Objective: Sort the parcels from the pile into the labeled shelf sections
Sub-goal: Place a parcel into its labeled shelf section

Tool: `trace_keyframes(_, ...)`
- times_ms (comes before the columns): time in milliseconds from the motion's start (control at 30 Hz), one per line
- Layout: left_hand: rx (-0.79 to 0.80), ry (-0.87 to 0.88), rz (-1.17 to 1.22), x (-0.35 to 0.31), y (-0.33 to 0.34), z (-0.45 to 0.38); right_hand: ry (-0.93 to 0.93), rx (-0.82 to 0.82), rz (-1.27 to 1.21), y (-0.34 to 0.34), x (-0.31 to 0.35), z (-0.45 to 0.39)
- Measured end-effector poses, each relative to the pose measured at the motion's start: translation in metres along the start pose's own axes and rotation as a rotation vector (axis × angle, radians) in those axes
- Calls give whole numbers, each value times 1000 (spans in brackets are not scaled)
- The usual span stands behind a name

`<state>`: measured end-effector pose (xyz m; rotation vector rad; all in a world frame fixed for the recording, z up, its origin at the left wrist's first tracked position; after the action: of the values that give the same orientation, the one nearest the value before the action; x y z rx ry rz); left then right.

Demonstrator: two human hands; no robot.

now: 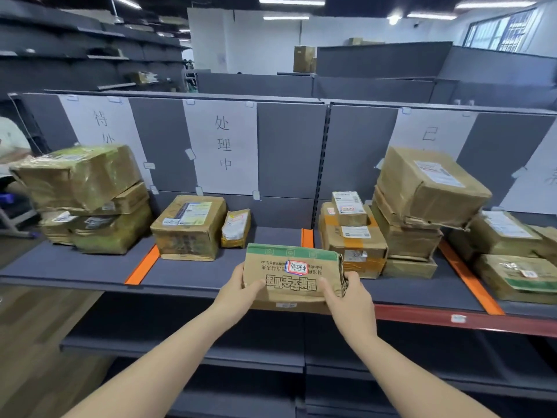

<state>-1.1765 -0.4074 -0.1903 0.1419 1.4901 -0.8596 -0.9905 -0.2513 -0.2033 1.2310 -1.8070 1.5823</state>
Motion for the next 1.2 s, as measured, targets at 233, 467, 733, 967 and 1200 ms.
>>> trace_keyframes(233,-9,-12,19,10,-19,-38,-32,6,49,40,21,-18)
trace_keyframes(467,-6,-13,15,0,-19,-90,-26,0,40,74,29,-60)
trace_keyframes(733,2,-74,21,3,-6,-141,-17,7,116,103,31,-98)
trace_keyframes(967,1,-62,-13,-1,-10,-196,-3,-25,128,128,47,-125)
trace_keyframes(1200,-18,2,-38,-14,-57,-255,17,-69,66,176,96,-145)
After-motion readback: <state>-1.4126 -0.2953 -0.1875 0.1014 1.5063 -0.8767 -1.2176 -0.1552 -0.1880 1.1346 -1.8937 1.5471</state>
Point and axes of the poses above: each hand's wrist, its own z-axis away from the middle knuckle, its own y-axis out of the palm, x = y × z, the point moved 6 cm from there along -z, towards the middle knuckle, and after that the axes turned 12 degrees about -x, right-handed, at the moved point
